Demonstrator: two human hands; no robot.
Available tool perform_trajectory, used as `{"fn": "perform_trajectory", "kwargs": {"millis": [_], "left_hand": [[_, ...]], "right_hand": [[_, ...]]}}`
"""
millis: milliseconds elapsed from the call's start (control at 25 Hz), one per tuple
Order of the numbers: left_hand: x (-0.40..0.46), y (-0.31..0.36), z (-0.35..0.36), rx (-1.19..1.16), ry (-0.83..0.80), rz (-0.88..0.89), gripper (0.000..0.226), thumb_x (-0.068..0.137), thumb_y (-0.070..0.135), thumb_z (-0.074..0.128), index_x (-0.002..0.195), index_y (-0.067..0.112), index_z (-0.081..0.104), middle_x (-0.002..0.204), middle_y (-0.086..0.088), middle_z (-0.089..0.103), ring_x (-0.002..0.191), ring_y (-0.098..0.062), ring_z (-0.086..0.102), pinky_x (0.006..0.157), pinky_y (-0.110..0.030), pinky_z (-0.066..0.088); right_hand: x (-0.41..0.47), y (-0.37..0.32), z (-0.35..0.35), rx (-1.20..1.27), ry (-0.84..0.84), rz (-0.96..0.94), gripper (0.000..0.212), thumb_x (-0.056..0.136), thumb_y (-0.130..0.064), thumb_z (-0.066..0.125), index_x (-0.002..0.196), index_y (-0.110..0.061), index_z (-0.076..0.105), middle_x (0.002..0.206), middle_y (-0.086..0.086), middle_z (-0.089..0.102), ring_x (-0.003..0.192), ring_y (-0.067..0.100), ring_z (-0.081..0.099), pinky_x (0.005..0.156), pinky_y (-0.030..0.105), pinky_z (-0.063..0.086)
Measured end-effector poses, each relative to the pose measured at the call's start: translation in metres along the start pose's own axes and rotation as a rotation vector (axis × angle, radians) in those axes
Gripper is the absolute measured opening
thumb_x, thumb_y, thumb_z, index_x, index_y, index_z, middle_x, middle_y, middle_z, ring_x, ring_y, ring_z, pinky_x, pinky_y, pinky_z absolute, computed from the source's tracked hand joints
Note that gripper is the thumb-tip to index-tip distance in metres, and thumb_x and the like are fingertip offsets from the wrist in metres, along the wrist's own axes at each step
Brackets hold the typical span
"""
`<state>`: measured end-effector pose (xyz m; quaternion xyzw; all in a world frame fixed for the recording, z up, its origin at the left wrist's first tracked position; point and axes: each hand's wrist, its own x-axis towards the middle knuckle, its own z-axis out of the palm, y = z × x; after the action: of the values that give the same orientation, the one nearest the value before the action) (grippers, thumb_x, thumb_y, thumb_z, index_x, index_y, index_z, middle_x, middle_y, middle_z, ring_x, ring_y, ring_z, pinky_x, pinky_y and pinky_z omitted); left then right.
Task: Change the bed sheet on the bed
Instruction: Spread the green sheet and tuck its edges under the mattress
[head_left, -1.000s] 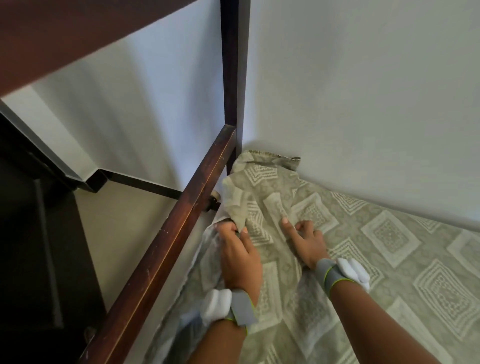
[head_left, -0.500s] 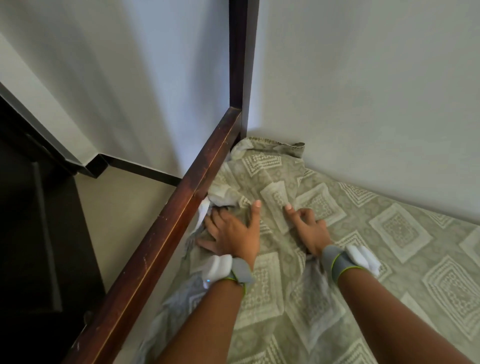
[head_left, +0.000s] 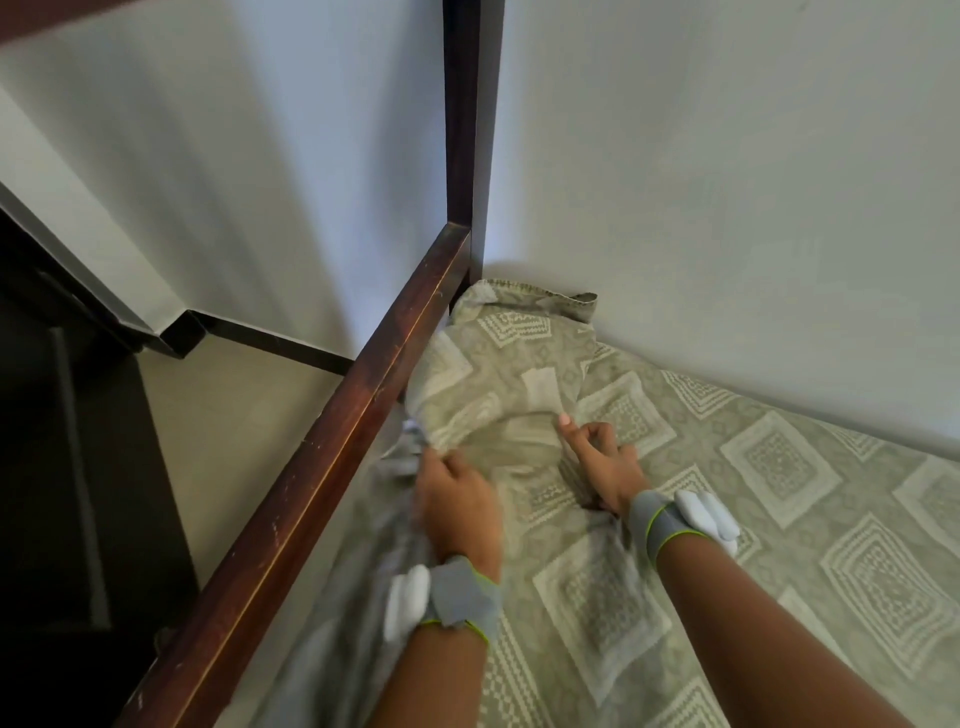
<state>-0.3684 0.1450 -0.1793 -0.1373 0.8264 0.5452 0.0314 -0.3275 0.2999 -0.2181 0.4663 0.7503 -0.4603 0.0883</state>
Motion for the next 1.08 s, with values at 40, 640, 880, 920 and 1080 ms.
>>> {"fn": "perform_trajectory", "kwargs": {"millis": [40, 640, 880, 920, 1080], "left_hand": [[0.012, -0.003, -0.004, 0.073, 0.082, 0.023, 0.042, 0.096, 0.024, 0.041, 0.128, -0.002, 0.052, 0.127, -0.028, 0.056, 0.116, -0.042, 0.053, 0.097, -0.040, 0.038], [0.038, 0.001, 0.032, 0.808, -0.072, 0.451, 0.056, 0.083, 0.048, 0.061, 0.131, 0.021, 0.050, 0.140, -0.011, 0.039, 0.130, -0.033, 0.033, 0.100, -0.055, 0.024], [0.064, 0.021, 0.027, 0.279, -0.015, 0.248, 0.027, 0.096, 0.035, 0.046, 0.099, 0.016, 0.064, 0.088, -0.004, 0.071, 0.080, -0.023, 0.063, 0.063, -0.024, 0.040], [0.056, 0.029, 0.033, 0.137, -0.016, 0.200, 0.027, 0.096, 0.031, 0.043, 0.100, 0.013, 0.062, 0.085, 0.000, 0.071, 0.077, -0.019, 0.064, 0.065, -0.020, 0.045], [0.034, 0.040, 0.058, 0.273, -0.045, 0.269, 0.043, 0.093, 0.015, 0.050, 0.132, -0.001, 0.037, 0.118, -0.022, 0.063, 0.107, -0.036, 0.060, 0.089, -0.033, 0.039]], "right_hand": [[0.001, 0.002, 0.001, -0.031, -0.014, -0.032, 0.072, 0.057, -0.096, 0.028, 0.102, -0.043, 0.047, 0.117, 0.008, 0.044, 0.114, 0.028, 0.038, 0.107, 0.036, 0.031], [0.001, 0.008, 0.003, -0.093, 0.048, -0.094, 0.064, 0.056, -0.087, 0.049, 0.094, -0.037, 0.036, 0.110, 0.010, 0.044, 0.111, 0.033, 0.047, 0.106, 0.045, 0.036], [0.003, 0.007, 0.004, -0.191, 0.089, -0.115, 0.062, 0.062, -0.079, 0.058, 0.096, -0.034, 0.034, 0.108, 0.007, 0.043, 0.109, 0.032, 0.048, 0.100, 0.042, 0.040], [0.002, 0.006, 0.005, -0.198, 0.094, -0.111, 0.061, 0.062, -0.079, 0.058, 0.096, -0.034, 0.034, 0.108, 0.006, 0.043, 0.109, 0.032, 0.049, 0.099, 0.042, 0.041], [0.003, 0.006, 0.002, -0.194, 0.068, -0.089, 0.062, 0.063, -0.077, 0.061, 0.097, -0.032, 0.036, 0.110, 0.008, 0.043, 0.111, 0.034, 0.048, 0.100, 0.042, 0.039]]}}
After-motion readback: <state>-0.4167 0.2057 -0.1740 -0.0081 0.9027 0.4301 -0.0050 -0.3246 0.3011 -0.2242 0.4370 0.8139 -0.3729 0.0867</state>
